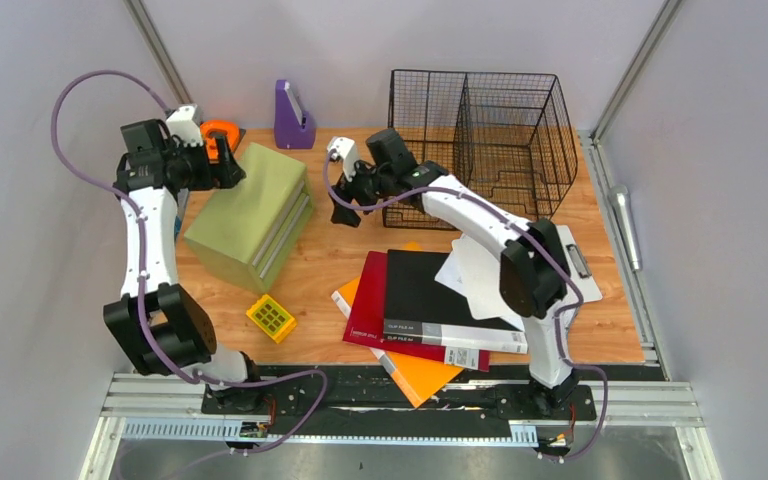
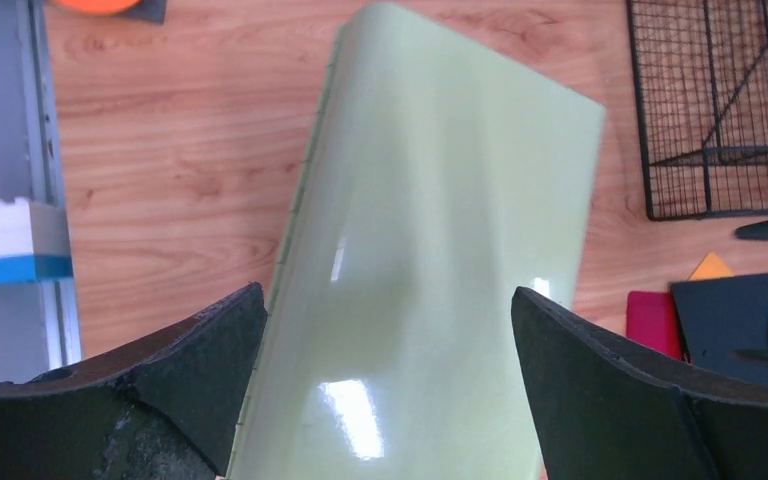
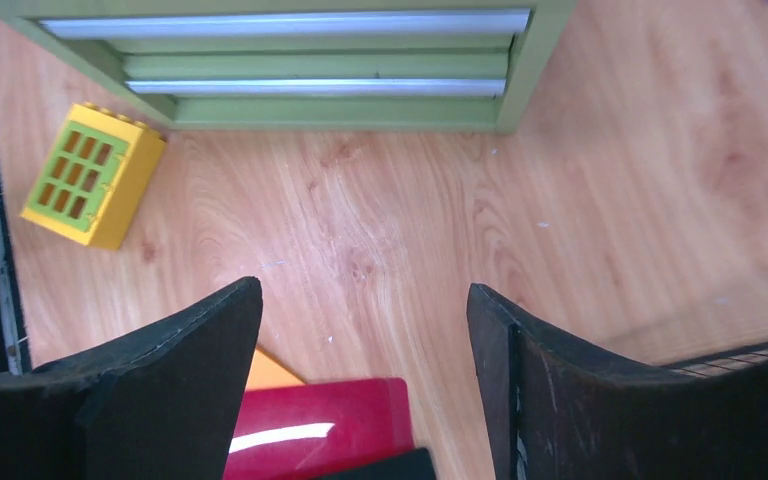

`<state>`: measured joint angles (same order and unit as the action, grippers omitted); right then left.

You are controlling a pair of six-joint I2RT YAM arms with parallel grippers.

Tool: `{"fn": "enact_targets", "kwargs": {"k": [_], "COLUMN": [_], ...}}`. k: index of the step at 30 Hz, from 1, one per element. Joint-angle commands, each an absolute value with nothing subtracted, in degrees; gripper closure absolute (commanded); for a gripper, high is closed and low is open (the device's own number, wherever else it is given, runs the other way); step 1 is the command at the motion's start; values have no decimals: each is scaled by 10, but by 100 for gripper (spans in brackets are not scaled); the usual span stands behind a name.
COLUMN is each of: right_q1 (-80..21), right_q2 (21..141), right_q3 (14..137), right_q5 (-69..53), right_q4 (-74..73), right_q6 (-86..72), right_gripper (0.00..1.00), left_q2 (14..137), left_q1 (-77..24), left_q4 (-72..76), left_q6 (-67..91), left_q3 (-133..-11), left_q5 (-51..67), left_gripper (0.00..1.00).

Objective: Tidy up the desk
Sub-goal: Close the drawer in the storage box.

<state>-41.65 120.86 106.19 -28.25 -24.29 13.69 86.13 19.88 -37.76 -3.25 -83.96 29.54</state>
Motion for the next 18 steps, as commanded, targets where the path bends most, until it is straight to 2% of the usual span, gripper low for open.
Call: {"fn": "enact_targets", "kwargs": {"k": [1,8,12,18], "right_q1": [-410,-383,-348,-271], "right_q2": [1120,1045,995,924], "right_q3": [1063,1057,1036,976], "right_q5": [-324,-324,-316,-319], "right_q4": [-328,-426,-439,-473], "right_q6": [211,271,257,255], "right_gripper": [24,21,17,5], "left_q2": [785,773,808,866], "left_q1": [114,-109,-154,-159], "left_q4": [-356,-314,-284,-280], "left_q6": [-112,-240,-260,-260], "left_q3": [-846,-790,-770,-767], "left_q5": [252,18,-86,-125], "left_gripper": [0,0,0,0]}}
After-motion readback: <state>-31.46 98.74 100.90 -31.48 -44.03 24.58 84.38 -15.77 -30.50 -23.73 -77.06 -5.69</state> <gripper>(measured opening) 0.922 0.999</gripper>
